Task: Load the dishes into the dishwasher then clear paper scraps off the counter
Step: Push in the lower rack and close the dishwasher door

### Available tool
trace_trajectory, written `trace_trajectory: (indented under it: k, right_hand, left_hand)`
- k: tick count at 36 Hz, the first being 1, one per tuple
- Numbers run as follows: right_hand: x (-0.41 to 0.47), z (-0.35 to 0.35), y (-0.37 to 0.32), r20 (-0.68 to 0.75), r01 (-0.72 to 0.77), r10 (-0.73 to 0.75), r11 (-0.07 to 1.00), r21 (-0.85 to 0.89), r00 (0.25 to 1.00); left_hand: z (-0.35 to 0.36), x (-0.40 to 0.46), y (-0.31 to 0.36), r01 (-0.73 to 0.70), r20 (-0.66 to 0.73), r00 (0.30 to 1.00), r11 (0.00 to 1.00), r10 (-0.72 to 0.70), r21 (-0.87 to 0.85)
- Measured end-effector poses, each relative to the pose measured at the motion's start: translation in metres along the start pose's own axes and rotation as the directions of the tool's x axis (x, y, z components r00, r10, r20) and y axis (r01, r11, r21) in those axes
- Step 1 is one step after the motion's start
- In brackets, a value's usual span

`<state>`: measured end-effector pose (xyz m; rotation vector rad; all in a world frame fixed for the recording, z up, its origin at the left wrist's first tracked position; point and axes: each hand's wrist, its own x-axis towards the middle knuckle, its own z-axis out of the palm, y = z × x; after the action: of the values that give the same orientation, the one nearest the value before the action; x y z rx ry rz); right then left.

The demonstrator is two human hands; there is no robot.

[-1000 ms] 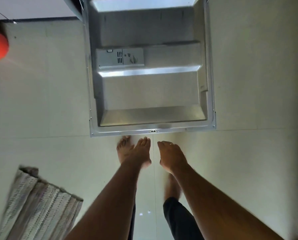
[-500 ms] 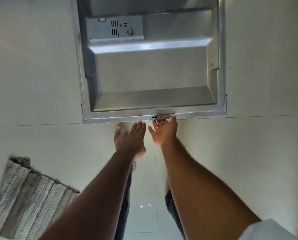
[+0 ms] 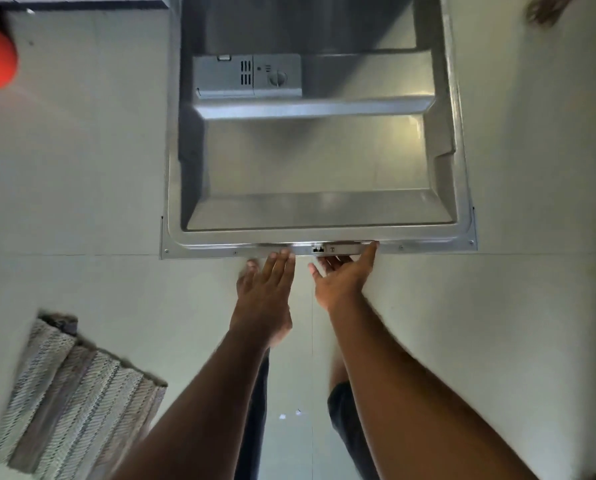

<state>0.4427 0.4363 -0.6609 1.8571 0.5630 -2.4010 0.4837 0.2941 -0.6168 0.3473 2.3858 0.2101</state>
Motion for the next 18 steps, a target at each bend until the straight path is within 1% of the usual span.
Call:
trace_trajectory:
  k: [3,6,9,11,14,16,18]
  right_hand:
    - [-0.051,0.015,-0.016,-0.001,0.029,-0.029,0.996,-0.085,1.0]
    - [-0.111,0.036,-0.034,0.031,0.098,-0.095,0.983,-0.154,0.995]
    - [-0.166,0.059,-0.052,0.112,0.221,-0.2,0.952,-0.213,0.973]
    - [-0.195,0.078,-0.066,0.19,0.313,-0.272,0.92,-0.237,0.943]
    - [-0.229,0.109,-0.088,0.353,0.49,-0.386,0.825,-0.281,0.852]
    - [-0.248,0.134,-0.102,0.463,0.61,-0.447,0.733,-0.301,0.765]
    - [-0.267,0.164,-0.118,0.54,0.704,-0.496,0.647,-0.292,0.68]
  left_hand:
    - [-0.029,-0.026,0.013,0.007,-0.085,0.996,1.0,-0.007,-0.005]
    - [-0.067,-0.047,0.021,-0.01,-0.219,0.976,1.0,0.009,-0.007]
    - [-0.111,-0.059,0.022,-0.037,-0.345,0.938,0.999,0.037,0.008]
    - [-0.146,-0.06,0.022,-0.067,-0.423,0.903,0.998,0.068,0.018]
    - [-0.205,-0.056,0.026,-0.1,-0.534,0.839,0.995,0.1,0.028]
    - [-0.249,-0.05,0.033,-0.12,-0.62,0.776,0.992,0.114,0.032]
    - [-0.298,-0.043,0.039,-0.164,-0.697,0.703,0.986,0.141,0.033]
